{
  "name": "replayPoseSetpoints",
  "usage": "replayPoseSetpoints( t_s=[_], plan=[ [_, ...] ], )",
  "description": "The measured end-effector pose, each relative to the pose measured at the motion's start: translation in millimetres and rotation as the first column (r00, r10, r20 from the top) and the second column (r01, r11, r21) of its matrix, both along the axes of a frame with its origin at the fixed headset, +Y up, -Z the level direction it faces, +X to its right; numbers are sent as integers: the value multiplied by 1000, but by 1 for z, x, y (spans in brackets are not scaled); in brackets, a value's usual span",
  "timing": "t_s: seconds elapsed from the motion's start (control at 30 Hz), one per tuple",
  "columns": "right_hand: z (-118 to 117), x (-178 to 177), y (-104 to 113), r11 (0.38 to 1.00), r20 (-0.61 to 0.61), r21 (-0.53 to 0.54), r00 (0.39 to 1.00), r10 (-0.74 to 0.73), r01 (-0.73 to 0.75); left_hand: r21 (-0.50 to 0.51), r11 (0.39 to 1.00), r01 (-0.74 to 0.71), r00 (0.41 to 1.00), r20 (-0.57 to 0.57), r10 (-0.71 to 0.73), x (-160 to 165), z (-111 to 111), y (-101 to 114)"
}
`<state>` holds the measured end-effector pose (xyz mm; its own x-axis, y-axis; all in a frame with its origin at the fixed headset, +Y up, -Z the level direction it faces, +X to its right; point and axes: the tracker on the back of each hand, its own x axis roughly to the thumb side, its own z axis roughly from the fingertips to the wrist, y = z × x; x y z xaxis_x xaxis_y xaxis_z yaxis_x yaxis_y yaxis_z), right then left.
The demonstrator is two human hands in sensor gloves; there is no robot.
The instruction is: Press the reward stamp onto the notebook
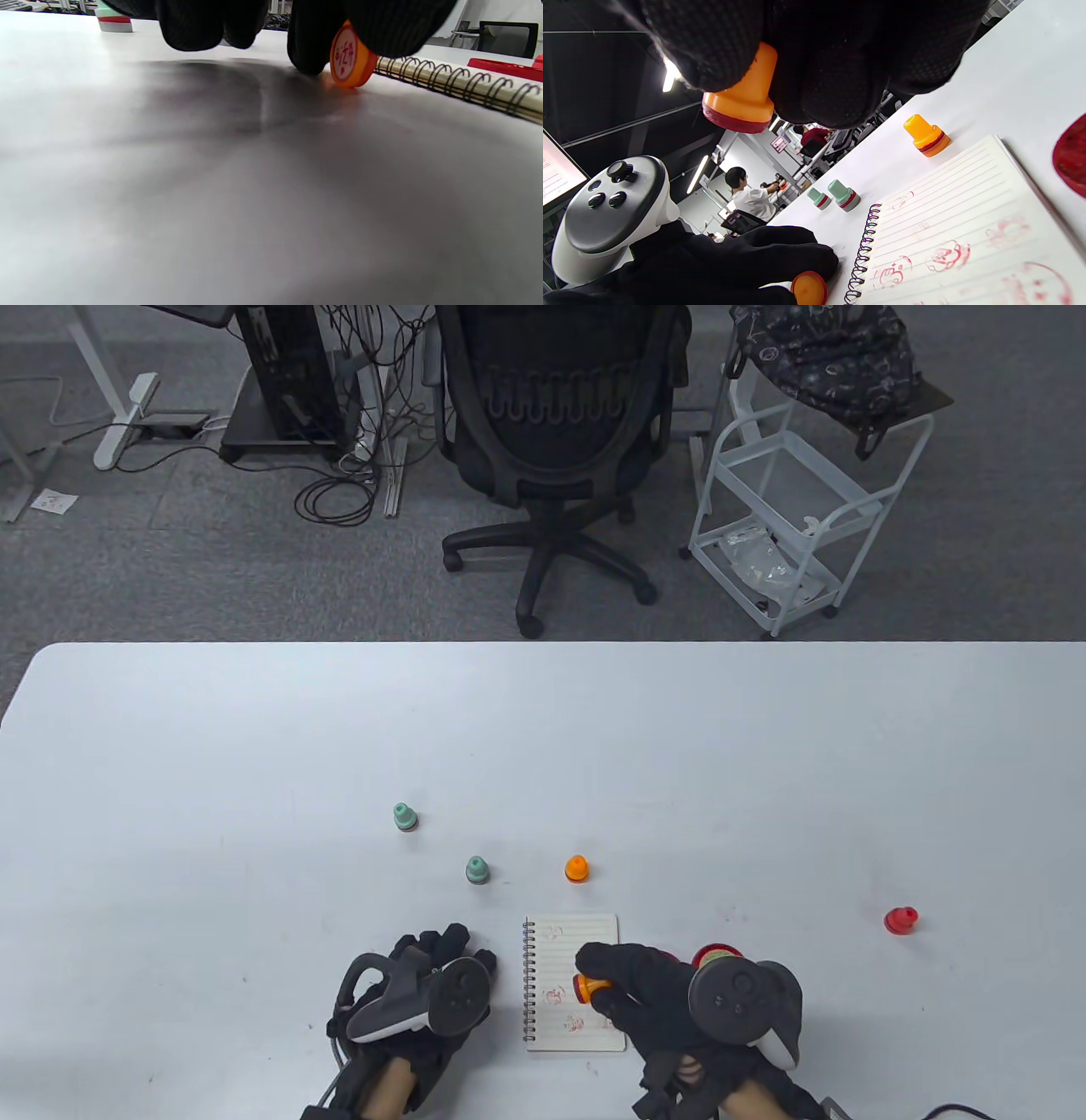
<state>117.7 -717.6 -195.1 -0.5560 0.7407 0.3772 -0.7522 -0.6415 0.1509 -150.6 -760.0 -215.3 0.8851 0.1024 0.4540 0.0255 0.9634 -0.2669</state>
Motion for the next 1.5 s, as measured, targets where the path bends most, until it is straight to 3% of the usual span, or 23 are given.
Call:
replayPoseSetpoints(
  t_s=[1.5],
  plan=[
    [-5, 12, 4, 999, 40, 30, 999, 19, -20, 28, 997, 71, 997, 4, -72, -5, -3, 3]
  ],
)
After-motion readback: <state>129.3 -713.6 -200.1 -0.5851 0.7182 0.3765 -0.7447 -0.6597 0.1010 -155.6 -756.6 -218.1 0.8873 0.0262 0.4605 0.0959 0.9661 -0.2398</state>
